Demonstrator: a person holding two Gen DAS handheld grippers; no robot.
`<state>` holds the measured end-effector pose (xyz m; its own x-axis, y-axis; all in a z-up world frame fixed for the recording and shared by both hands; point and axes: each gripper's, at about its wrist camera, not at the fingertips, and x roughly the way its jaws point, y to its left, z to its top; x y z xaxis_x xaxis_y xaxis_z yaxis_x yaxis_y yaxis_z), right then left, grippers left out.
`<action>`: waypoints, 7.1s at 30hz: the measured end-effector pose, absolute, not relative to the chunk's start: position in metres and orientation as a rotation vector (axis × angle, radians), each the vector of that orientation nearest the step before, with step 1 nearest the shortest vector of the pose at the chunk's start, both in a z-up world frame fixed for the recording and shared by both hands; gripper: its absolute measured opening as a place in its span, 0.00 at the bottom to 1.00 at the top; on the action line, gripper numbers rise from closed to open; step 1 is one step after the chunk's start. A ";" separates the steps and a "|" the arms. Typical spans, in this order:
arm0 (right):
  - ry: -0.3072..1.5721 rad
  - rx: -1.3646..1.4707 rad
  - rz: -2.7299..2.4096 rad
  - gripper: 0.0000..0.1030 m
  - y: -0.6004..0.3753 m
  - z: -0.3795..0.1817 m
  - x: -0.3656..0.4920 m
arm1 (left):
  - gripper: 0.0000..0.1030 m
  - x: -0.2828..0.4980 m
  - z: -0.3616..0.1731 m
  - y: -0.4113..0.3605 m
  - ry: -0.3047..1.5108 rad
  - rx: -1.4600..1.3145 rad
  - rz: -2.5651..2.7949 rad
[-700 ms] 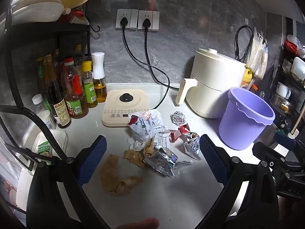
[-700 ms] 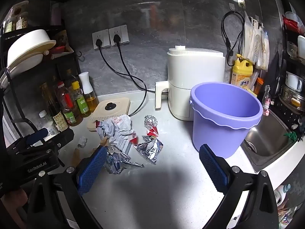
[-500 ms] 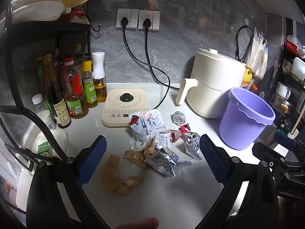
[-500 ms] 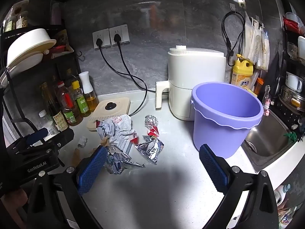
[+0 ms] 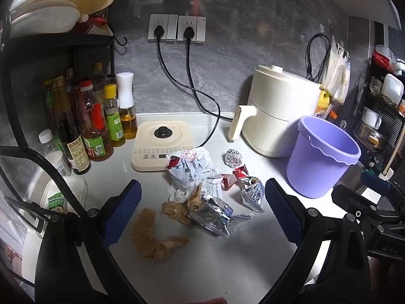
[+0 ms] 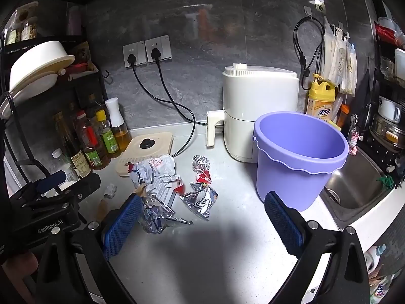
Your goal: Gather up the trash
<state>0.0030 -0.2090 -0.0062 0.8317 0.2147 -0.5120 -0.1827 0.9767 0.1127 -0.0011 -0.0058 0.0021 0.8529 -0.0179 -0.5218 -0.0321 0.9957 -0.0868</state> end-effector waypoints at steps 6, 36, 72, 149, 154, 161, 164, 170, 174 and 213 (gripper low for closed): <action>0.546 0.060 0.220 0.92 -0.211 -0.004 0.003 | 0.94 -0.005 0.005 -0.008 0.529 -0.093 0.012; 0.530 0.066 0.227 0.92 -0.207 -0.006 -0.002 | 0.94 -0.008 0.004 -0.001 0.533 -0.093 0.019; 0.564 0.071 0.222 0.89 -0.211 -0.012 0.005 | 0.94 0.001 -0.007 -0.001 0.567 -0.110 0.026; 1.011 -0.091 0.326 0.22 -0.142 -0.131 0.193 | 0.05 0.133 -0.079 0.050 0.753 -0.254 0.236; 0.948 -0.050 0.338 0.17 -0.152 -0.113 0.175 | 0.05 0.124 -0.072 0.044 0.732 -0.245 0.210; 0.803 0.017 0.371 0.17 -0.164 -0.072 0.138 | 0.05 0.100 -0.045 0.036 0.658 -0.242 0.155; 0.736 0.013 0.359 0.17 -0.167 -0.053 0.119 | 0.05 0.092 -0.033 0.031 0.624 -0.254 0.115; 0.651 0.030 0.292 0.17 -0.183 -0.018 0.107 | 0.05 0.086 -0.008 0.019 0.554 -0.279 0.033; 0.597 0.059 0.254 0.17 -0.201 0.002 0.102 | 0.05 0.085 0.007 0.006 0.520 -0.275 -0.010; 0.555 0.189 0.154 0.59 -0.365 0.003 0.123 | 0.05 0.139 0.054 -0.189 0.454 -0.132 -0.199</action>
<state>0.1226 -0.3653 0.0028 0.8391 0.1957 -0.5075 -0.0938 0.9711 0.2193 0.1393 -0.1887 0.0538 0.8799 -0.2193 -0.4215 0.1608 0.9722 -0.1702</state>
